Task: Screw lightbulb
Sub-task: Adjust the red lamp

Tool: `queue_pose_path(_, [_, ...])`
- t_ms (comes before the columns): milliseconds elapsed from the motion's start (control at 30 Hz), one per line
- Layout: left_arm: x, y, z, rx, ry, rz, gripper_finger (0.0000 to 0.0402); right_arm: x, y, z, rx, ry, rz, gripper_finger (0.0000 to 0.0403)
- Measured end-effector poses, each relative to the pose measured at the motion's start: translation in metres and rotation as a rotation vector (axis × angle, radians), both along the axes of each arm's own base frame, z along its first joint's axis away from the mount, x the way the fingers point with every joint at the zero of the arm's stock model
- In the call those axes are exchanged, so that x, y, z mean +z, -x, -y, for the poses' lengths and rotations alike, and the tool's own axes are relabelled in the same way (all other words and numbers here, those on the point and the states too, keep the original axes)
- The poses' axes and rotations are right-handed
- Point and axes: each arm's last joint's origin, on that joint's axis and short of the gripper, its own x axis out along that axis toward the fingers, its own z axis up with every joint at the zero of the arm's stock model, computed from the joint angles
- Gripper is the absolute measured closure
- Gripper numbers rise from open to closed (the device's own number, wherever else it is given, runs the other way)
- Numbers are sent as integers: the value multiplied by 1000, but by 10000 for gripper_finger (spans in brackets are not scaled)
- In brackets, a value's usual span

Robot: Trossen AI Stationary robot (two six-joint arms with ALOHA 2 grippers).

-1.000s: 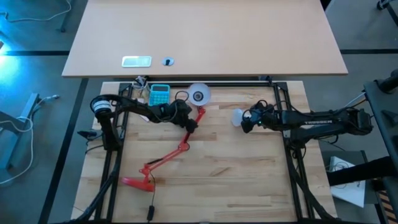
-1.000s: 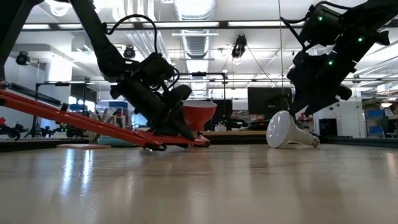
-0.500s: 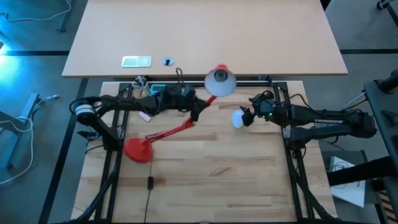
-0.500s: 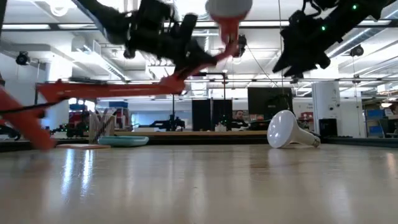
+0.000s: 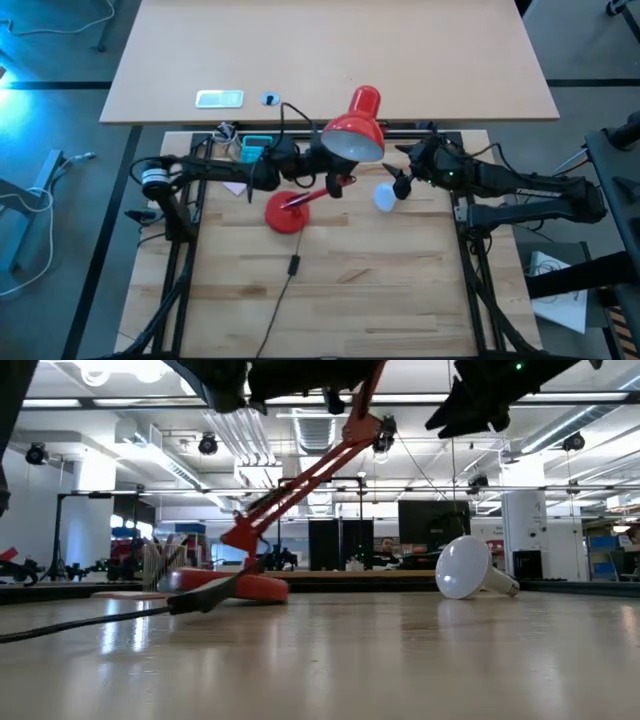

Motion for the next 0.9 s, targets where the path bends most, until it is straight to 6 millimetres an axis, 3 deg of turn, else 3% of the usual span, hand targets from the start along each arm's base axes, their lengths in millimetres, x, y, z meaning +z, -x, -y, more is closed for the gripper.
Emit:
queue_pose_path(333, [-27, -24, 5, -22, -32, 234, 372, 14, 16, -6, 144, 58, 16, 108])
queue_pose_path(633, [-11, -46, 1, -18, -36, -6, 302, 18, 16, -10, 275, 18, 76, 99])
queue_pose_path(900, [2, -26, 5, -4, -112, -72, 238, 28, 19, -11, 280, 67, 151, 109])
